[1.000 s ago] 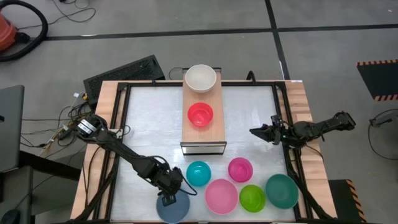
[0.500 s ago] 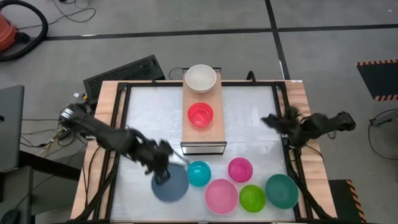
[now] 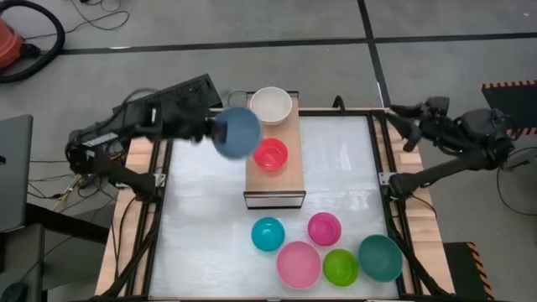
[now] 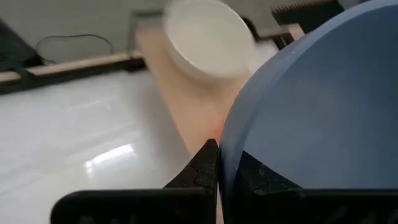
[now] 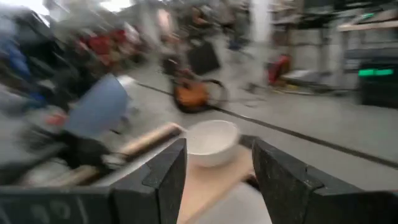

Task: Place and stack bowls onto a shelf
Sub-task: Stack the blue bowl on top of the white bowl on the shelf

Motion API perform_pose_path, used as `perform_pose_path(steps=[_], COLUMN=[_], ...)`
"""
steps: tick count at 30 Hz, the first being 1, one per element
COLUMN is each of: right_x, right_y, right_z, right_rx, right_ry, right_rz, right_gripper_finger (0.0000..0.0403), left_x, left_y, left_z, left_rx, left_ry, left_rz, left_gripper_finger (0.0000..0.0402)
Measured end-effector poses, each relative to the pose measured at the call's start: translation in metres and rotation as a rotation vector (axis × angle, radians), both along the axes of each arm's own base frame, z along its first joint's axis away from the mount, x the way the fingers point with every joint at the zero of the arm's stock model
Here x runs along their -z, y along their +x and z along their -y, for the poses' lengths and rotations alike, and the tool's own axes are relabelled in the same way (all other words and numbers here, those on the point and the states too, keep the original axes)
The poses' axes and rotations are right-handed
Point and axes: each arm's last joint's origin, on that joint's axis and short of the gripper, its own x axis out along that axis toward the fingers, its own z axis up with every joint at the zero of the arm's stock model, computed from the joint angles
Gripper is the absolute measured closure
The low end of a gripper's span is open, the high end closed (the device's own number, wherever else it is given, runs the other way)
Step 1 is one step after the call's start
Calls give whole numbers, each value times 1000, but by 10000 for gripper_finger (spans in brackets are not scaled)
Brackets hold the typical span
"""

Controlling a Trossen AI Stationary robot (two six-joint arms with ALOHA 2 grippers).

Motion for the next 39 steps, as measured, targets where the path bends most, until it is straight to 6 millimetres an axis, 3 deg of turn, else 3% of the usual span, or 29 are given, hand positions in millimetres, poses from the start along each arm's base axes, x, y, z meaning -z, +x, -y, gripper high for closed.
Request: perform_pose_path(steps=[5,10,19,24,28,30,34,39], right_x=[-21,-22,-6,-2,0,0,2,4], right_y=[21,49,86,95,97,97,97,102], right_z=[0,3,25,37,43,45,48,53], right_rx=[141,203,150,150,165,165,184,201], right_ry=[6,26,199,244,261,267,276,290], right_rz=[-103,-213,-359,-394,-403,-406,-410,-423], right_gripper_finger=[194,197,226,232,232,232,232,233], left_x=[-2,-3,7,6,0,7,30,39], left_y=[-12,-16,16,46,61,68,68,68], left_z=[-44,-76,-130,-162,-185,-195,-206,-214], left_rx=[-92,-112,3,87,136,166,207,179], left_ry=[-15,6,25,63,64,60,-13,27], left_rz=[18,44,-27,-73,-108,-122,-145,-241], left_gripper_finger=[402,401,401,401,401,401,401,401])
